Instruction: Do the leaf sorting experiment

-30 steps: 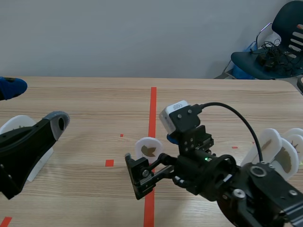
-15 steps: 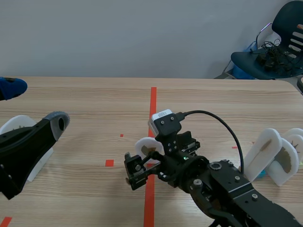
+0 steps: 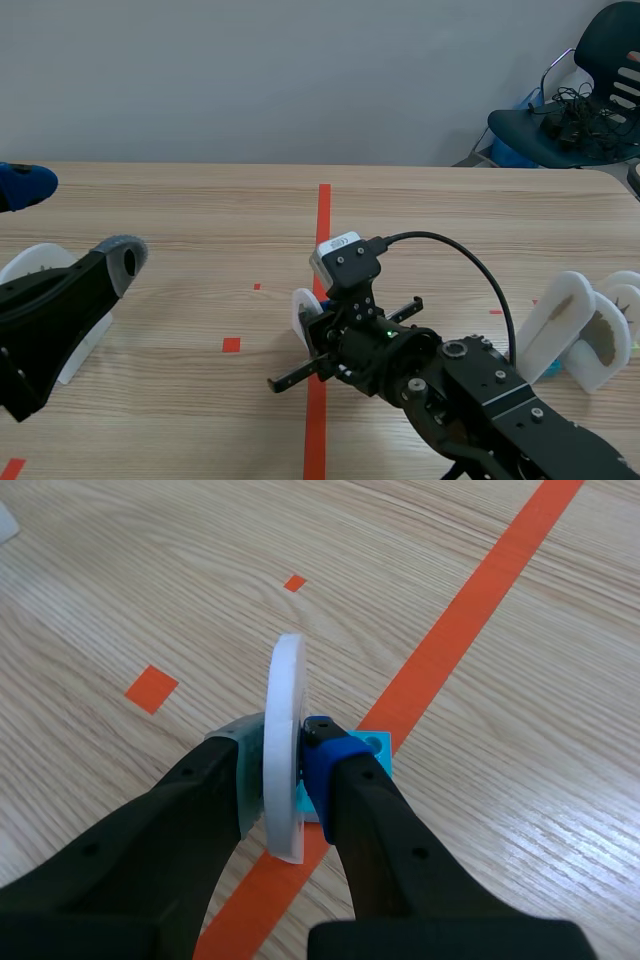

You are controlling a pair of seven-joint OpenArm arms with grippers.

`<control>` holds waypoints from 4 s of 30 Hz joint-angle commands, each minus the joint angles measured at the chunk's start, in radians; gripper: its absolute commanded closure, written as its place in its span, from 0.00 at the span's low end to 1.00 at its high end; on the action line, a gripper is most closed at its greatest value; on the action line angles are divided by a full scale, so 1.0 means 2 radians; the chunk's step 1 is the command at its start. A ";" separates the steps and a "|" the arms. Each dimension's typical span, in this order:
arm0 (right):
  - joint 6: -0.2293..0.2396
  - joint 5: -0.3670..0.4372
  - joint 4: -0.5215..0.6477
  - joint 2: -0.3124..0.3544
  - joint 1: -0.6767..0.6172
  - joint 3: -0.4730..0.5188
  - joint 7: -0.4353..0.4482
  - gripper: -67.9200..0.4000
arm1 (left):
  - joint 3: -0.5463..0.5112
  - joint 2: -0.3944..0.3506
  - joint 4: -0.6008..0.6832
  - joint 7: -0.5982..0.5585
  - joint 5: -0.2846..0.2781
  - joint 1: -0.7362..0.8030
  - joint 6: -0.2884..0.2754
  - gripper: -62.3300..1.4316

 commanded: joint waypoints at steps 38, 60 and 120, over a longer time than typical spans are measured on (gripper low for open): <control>-0.041 0.161 0.348 0.193 -0.288 0.466 -0.166 0.90 | 0.002 0.000 0.002 -0.008 -0.005 -0.003 -0.001 0.00; 0.149 0.167 0.040 0.186 -0.224 0.461 0.064 0.90 | 0.002 0.000 0.002 -0.008 -0.005 -0.003 -0.001 0.00; 0.197 0.243 0.436 0.208 -0.292 0.423 -0.027 0.00 | 0.002 0.000 0.002 -0.008 -0.005 -0.003 -0.001 0.00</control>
